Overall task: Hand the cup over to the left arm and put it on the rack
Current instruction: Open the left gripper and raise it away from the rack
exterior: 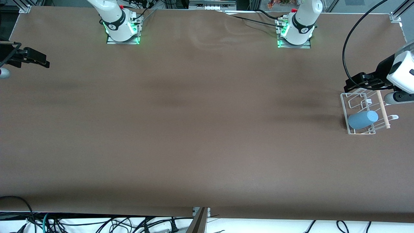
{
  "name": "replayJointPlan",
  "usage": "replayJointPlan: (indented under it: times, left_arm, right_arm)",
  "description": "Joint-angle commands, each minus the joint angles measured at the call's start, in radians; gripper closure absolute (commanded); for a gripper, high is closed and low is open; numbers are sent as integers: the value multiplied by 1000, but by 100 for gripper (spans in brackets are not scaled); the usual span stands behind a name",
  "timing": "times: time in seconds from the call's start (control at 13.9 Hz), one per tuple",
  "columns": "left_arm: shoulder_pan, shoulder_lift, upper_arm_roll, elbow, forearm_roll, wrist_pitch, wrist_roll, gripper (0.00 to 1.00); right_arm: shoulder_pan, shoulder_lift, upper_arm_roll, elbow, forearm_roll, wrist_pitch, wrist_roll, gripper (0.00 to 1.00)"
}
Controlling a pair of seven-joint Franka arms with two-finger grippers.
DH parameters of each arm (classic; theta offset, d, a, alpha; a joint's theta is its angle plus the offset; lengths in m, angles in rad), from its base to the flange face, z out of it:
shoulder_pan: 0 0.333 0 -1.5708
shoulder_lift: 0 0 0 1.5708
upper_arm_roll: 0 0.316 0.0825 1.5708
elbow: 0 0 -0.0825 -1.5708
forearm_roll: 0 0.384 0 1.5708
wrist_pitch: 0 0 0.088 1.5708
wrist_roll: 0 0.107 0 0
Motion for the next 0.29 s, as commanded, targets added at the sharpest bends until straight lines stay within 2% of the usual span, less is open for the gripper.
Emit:
replayJointPlan:
  times: [0.0, 0.22]
  left_arm:
    - [2, -23, 3, -39, 3, 29, 58, 0]
    - [10, 20, 3, 1, 1, 21, 58, 0]
  right_arm:
    - [0, -4, -1, -1, -5, -7, 10, 0]
    - [0, -4, -1, -1, -5, -7, 10, 0]
